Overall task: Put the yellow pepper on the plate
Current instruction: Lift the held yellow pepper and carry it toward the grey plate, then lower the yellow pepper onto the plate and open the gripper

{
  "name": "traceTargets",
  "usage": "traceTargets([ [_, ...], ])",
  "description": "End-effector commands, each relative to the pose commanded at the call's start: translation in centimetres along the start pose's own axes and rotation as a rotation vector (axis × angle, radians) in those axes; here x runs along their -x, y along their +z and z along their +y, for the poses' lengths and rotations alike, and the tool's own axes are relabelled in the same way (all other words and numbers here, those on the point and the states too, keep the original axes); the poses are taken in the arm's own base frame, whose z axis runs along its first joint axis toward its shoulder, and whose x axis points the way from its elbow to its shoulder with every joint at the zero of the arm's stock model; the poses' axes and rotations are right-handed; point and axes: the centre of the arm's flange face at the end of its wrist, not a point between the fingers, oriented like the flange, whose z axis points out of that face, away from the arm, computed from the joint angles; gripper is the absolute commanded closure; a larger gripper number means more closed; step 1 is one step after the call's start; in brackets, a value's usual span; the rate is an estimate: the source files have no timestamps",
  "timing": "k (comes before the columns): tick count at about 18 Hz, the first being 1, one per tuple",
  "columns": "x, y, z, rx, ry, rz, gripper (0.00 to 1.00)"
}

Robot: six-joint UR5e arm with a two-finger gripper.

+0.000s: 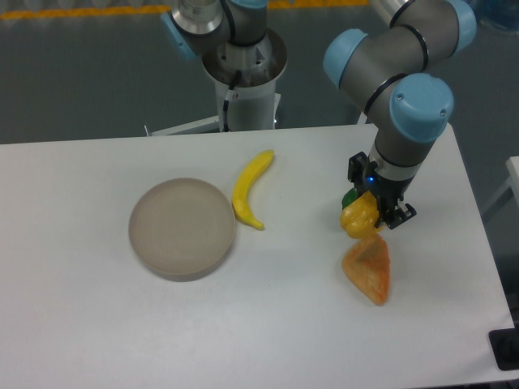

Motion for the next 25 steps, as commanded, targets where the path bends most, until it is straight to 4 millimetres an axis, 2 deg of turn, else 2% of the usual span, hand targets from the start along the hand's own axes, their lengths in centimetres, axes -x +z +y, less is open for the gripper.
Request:
traceTargets([
  [4, -0.1, -0.3, -0.1, -0.006, 0.000, -0.003, 0.85],
  [6, -0.1, -1.0, -0.4, -0.009, 0.003, -0.017, 0.85],
  [11, -1.7, -0.6, -4.5, -0.014, 0.020, 0.003, 0.85],
  [12, -3.1, -0.6, -6.7, -0.015, 0.029, 0.008, 0.86],
  [13, -4.2, -0.4, -7.8, -0.016, 0.021, 0.012, 0.86],
  [17, -8.3, 1.7, -14.2, -0.006, -0.006, 0.057, 0.86],
  [23, -14.2, 4.7, -21.2, 0.003, 0.001, 0.102, 0.86],
  [25, -16.1, 6.7, -23.9, 0.019, -0.015, 0.118, 0.85],
])
